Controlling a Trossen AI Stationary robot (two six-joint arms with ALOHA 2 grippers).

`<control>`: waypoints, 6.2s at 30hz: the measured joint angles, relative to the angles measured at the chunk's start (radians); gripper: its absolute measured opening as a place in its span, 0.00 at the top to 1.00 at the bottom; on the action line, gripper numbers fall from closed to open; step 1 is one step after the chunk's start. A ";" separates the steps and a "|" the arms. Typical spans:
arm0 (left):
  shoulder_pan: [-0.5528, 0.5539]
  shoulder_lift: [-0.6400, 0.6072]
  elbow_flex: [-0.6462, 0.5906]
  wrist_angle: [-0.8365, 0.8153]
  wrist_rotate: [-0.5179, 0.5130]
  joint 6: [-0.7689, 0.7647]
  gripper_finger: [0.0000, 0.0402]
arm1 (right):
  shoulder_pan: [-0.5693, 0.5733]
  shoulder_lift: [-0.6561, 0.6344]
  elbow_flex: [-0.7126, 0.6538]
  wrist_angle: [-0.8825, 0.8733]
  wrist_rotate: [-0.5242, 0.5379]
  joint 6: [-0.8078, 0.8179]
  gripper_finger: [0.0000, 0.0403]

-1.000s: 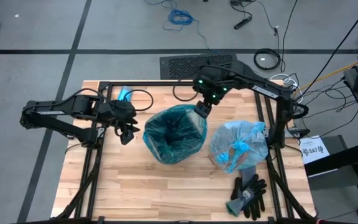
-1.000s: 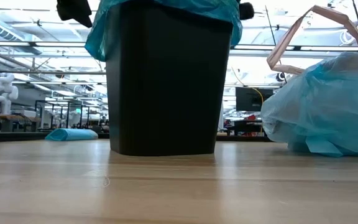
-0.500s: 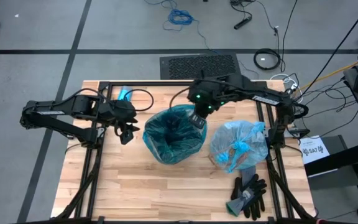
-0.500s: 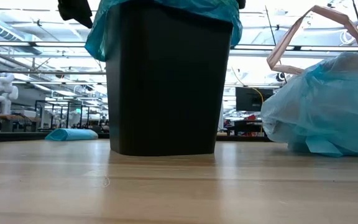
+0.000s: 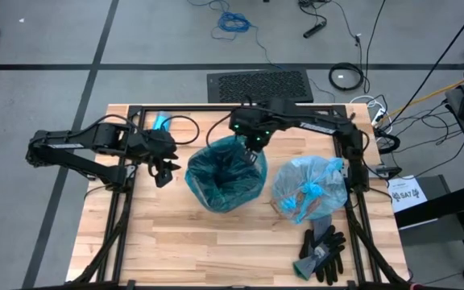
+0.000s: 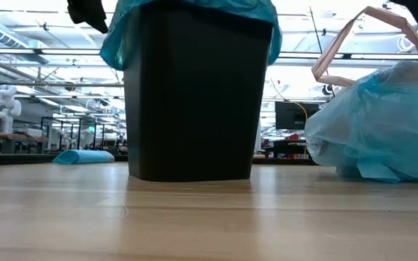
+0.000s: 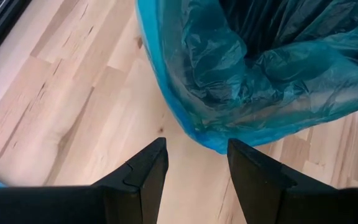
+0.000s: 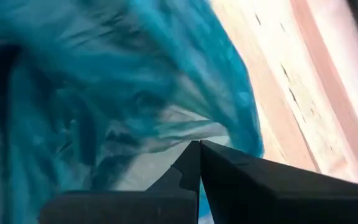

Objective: Place trash/remove bag and relplace
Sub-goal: Insert a new blue trash bag into the trash bin, then move the trash bin to the top of the table, then return to Home Position

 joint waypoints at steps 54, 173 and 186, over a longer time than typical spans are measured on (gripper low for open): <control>0.000 -0.131 -0.176 0.103 0.112 0.043 0.57 | 0.618 -0.351 -0.465 0.279 0.324 0.857 1.00; -0.083 -0.598 -0.746 0.821 0.313 0.229 0.57 | 0.577 -0.638 -1.478 1.704 0.120 0.205 1.00; -0.159 -0.613 -1.130 1.391 0.149 0.277 0.57 | 0.487 -1.048 -1.976 2.204 0.115 0.052 1.00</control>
